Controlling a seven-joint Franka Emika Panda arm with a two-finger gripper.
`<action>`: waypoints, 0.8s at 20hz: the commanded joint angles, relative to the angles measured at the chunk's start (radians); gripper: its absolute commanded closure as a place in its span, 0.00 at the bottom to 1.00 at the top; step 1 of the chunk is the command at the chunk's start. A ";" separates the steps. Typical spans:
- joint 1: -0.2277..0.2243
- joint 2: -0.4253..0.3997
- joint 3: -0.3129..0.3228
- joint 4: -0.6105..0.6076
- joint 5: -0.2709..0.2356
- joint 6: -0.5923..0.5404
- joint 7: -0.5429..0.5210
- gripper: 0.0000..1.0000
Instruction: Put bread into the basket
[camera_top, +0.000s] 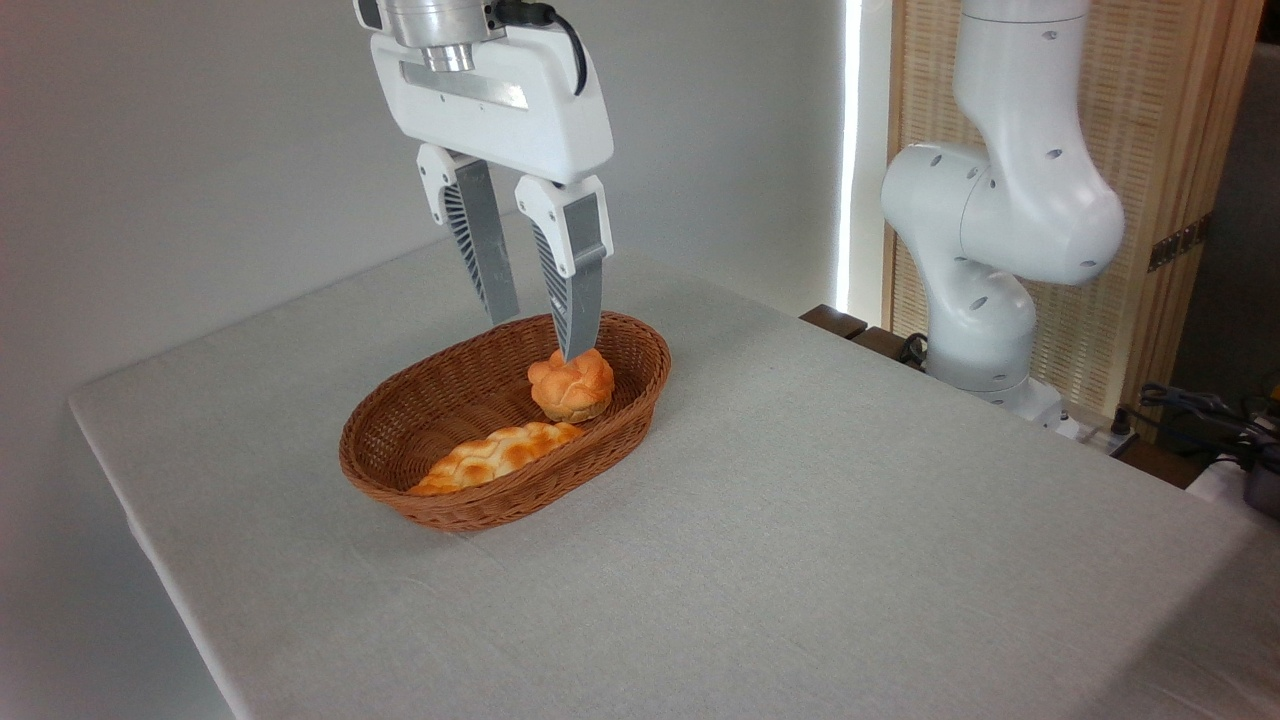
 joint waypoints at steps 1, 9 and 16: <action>-0.012 0.013 0.041 0.021 -0.017 0.025 0.012 0.00; -0.012 0.010 0.044 0.006 -0.016 0.008 0.014 0.00; -0.013 0.011 0.057 0.007 -0.021 -0.022 0.026 0.00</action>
